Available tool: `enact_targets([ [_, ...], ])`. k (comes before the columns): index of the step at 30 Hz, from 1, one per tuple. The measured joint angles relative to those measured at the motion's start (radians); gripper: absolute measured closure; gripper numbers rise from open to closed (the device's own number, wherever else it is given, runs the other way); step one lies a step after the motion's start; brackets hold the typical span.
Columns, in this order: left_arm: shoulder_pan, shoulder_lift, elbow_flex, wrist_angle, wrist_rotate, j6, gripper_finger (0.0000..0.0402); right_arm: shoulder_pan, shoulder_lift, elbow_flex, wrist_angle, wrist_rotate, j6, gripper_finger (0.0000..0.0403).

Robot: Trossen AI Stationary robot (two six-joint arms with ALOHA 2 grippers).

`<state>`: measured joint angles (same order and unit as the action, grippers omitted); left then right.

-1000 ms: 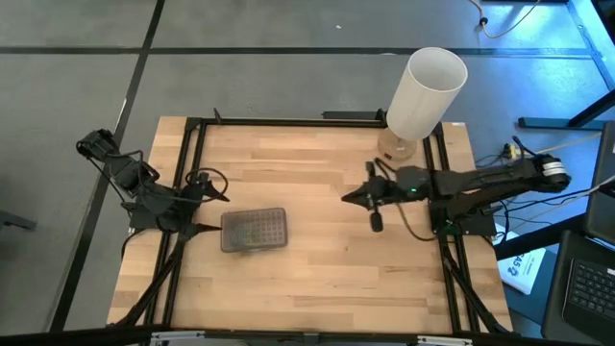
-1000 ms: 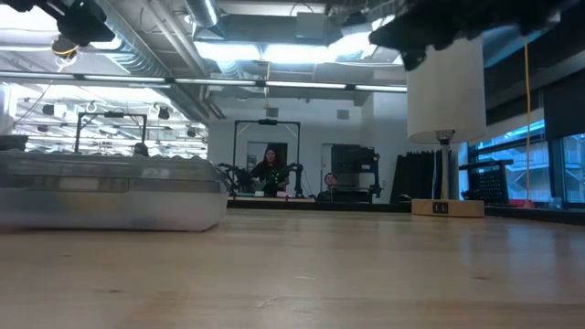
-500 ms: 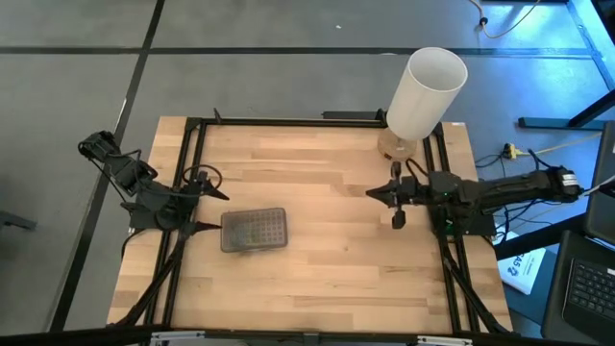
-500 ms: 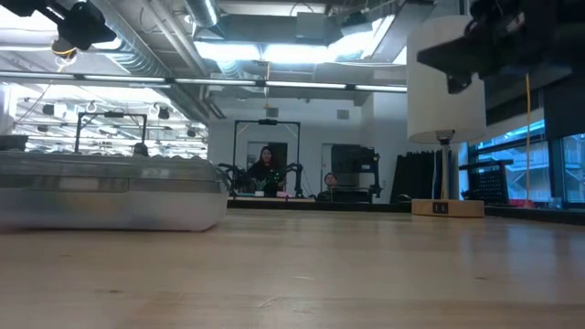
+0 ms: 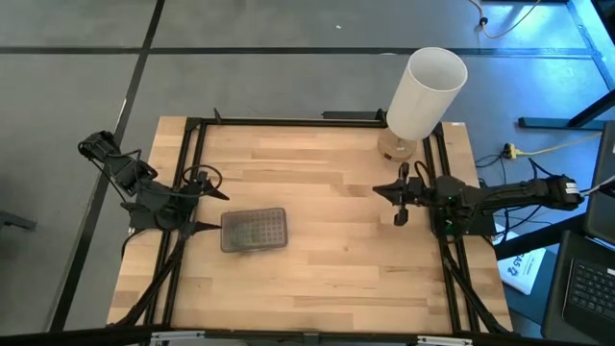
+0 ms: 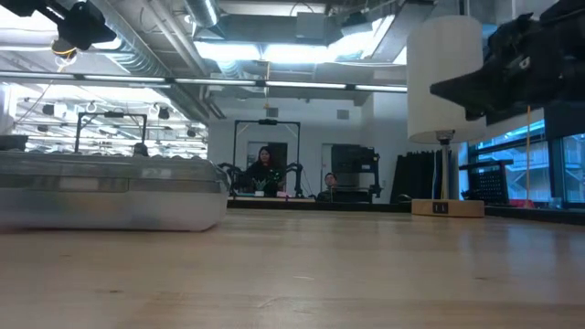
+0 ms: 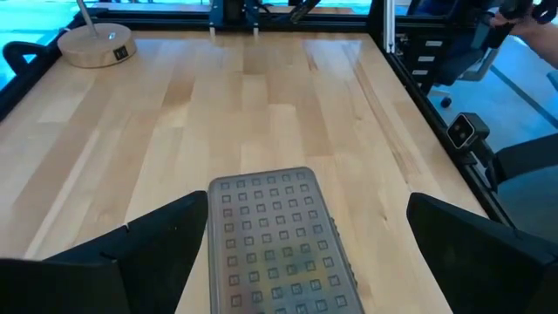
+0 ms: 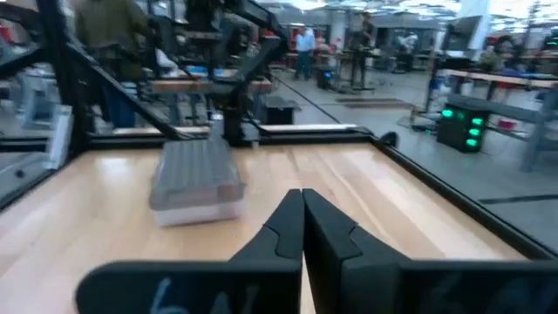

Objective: Pack school essentials
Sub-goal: Return to Home Position

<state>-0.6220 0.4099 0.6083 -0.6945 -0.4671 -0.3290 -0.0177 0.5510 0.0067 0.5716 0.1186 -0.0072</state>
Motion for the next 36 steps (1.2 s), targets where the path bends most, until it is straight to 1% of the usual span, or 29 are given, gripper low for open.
enact_targets([
  [3, 0.000, 0.000, 0.000, 0.000, 0.000, 0.000, 0.0013, 0.000, 0.005, 0.000, -0.025, 0.090, 0.027, 0.0400],
  [5, 0.000, 0.000, 0.000, 0.000, 0.000, 0.000, 0.0013, 0.000, 0.005, 0.000, -0.031, 0.124, 0.069, 0.0400],
  [8, 0.000, 0.000, 0.000, 0.000, -0.001, 0.000, 0.0013, 0.000, 0.005, 0.000, -0.032, 0.125, 0.101, 0.0395],
  [13, 0.000, 0.000, 0.000, -0.002, -0.026, 0.007, 0.0013, 0.000, 0.005, 0.000, -0.032, 0.125, 0.104, 0.0380],
  [17, 0.000, 0.000, 0.000, -0.005, -0.026, 0.022, 0.0013, 0.000, 0.005, 0.000, -0.032, 0.125, 0.104, 0.0377],
  [19, 0.000, 0.000, 0.000, -0.021, -0.025, 0.004, 0.0013, 0.000, 0.005, 0.000, -0.032, 0.125, 0.104, 0.0376],
  [21, -0.002, -0.022, -0.001, -0.060, -0.024, -0.013, 0.0013, 0.000, 0.005, 0.000, -0.032, 0.125, 0.104, 0.0376],
  [24, -0.011, -0.086, -0.018, -0.069, -0.084, -0.062, 0.0017, 0.000, 0.005, 0.000, -0.033, 0.125, 0.104, 0.0376],
  [26, -0.018, -0.132, -0.035, -0.072, -0.136, -0.095, 0.0026, 0.000, 0.005, 0.000, -0.033, 0.125, 0.104, 0.0376],
  [30, -0.023, -0.223, -0.084, -0.038, -0.150, -0.112, 0.0054, 0.000, 0.005, 0.001, -0.033, 0.125, 0.104, 0.0376],
  [32, -0.023, -0.256, -0.121, -0.011, -0.161, -0.111, 0.0073, 0.000, 0.005, 0.001, -0.033, 0.125, 0.104, 0.0376],
  [36, -0.023, -0.298, -0.201, 0.097, -0.194, -0.107, 0.0118, 0.000, 0.005, 0.001, -0.033, 0.125, 0.104, 0.0376],
])
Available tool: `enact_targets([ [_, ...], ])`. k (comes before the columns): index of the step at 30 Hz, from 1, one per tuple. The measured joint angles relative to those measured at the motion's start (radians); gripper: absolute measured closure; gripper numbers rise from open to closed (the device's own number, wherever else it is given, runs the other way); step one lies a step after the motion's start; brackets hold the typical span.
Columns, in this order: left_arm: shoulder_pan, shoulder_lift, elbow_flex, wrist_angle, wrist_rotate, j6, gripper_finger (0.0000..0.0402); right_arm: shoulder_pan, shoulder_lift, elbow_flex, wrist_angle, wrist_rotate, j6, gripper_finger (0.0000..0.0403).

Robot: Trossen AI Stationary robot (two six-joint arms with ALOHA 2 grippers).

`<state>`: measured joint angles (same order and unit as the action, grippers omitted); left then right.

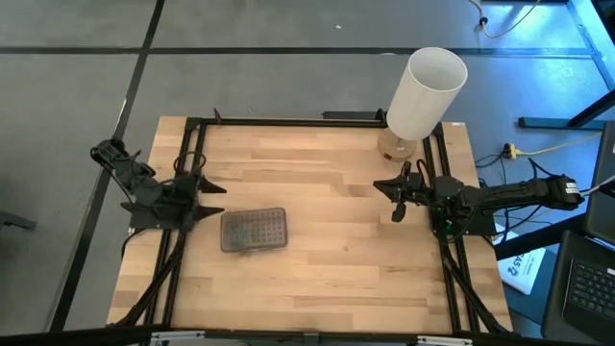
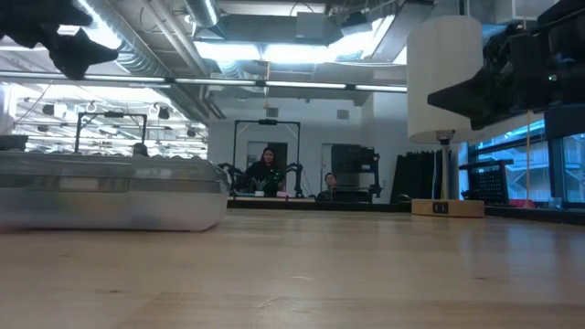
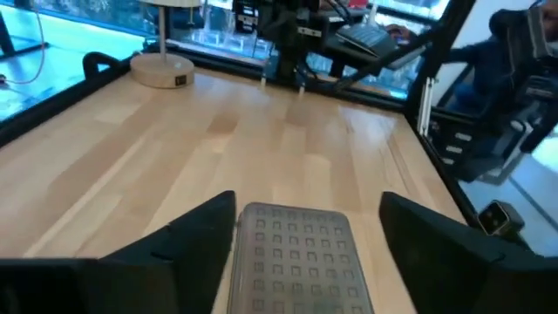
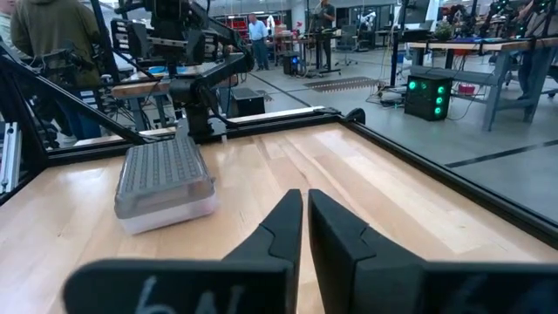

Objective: Pack school essentials
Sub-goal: Return to Home Position

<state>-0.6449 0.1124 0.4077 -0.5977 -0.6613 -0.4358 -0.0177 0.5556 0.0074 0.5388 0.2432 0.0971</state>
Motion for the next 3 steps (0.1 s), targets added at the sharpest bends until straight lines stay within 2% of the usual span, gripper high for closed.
enact_targets([
  [3, 0.000, -0.005, -0.052, 0.062, -0.006, 0.000, 0.0158, 0.000, 0.000, 0.000, 0.000, 0.000, 0.000, 0.0376],
])
